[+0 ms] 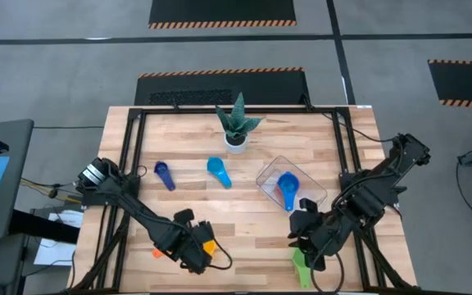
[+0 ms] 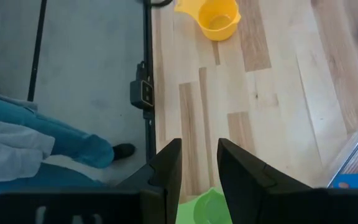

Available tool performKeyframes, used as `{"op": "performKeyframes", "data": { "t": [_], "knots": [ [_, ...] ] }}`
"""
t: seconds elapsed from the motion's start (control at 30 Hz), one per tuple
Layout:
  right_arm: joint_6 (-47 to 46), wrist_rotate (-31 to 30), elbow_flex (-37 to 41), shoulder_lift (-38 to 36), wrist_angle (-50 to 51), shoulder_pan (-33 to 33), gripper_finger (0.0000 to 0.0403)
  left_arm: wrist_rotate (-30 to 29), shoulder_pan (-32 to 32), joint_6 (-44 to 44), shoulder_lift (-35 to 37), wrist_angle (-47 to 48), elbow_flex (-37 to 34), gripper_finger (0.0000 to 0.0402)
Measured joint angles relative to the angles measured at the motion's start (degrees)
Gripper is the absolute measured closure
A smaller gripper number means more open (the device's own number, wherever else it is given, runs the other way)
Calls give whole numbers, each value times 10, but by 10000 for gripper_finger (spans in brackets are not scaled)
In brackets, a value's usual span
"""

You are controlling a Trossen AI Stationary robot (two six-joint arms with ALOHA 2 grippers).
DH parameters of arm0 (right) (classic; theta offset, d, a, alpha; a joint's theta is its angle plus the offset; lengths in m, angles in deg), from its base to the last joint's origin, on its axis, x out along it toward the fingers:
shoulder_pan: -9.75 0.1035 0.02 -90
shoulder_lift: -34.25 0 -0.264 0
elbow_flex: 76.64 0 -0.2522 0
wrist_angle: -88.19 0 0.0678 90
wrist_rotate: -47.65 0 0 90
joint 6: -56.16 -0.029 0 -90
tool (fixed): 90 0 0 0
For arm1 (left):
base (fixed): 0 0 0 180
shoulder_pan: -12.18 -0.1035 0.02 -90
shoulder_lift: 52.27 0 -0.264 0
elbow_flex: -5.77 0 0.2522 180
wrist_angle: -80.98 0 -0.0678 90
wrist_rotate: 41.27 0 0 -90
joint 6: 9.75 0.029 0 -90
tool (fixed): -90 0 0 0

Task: Nest measuring cups in basket
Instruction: Stack the yellow measuring cup on top of the blue measuring cup

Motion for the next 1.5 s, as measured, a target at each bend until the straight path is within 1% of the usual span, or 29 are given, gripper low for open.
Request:
{"op": "performKeyframes", "data": {
  "t": [0.07,0.23,0.37,0.53,0.67,0.83,1.1,1.17,1.27,1.37,1.5],
  "knots": [
    [0,0,0,0,0,0,275,4,0,17,0,-34,-8,401],
    [-14,0,0,0,-1,2,275,20,-9,64,0,-44,-8,386],
    [-19,0,0,0,0,4,275,25,-20,100,0,-30,-8,358],
    [-19,-11,0,0,1,6,275,12,-38,144,0,-3,-8,318],
    [-16,-12,0,0,2,6,275,10,-48,176,0,-10,-8,295],
    [-15,-13,0,0,4,6,275,8,-54,179,0,-17,-13,277],
    [-15,-13,0,0,7,6,275,13,-55,108,0,-61,-93,271],
    [-15,-13,0,0,7,6,275,18,-55,107,0,-67,-108,271],
    [-15,-13,0,0,7,6,275,46,-55,115,0,-110,-134,271],
    [-15,-12,0,0,7,6,275,53,-55,111,0,-121,-139,271],
    [-15,-11,0,0,7,6,275,42,-56,116,0,-123,-139,271]
  ]
}}
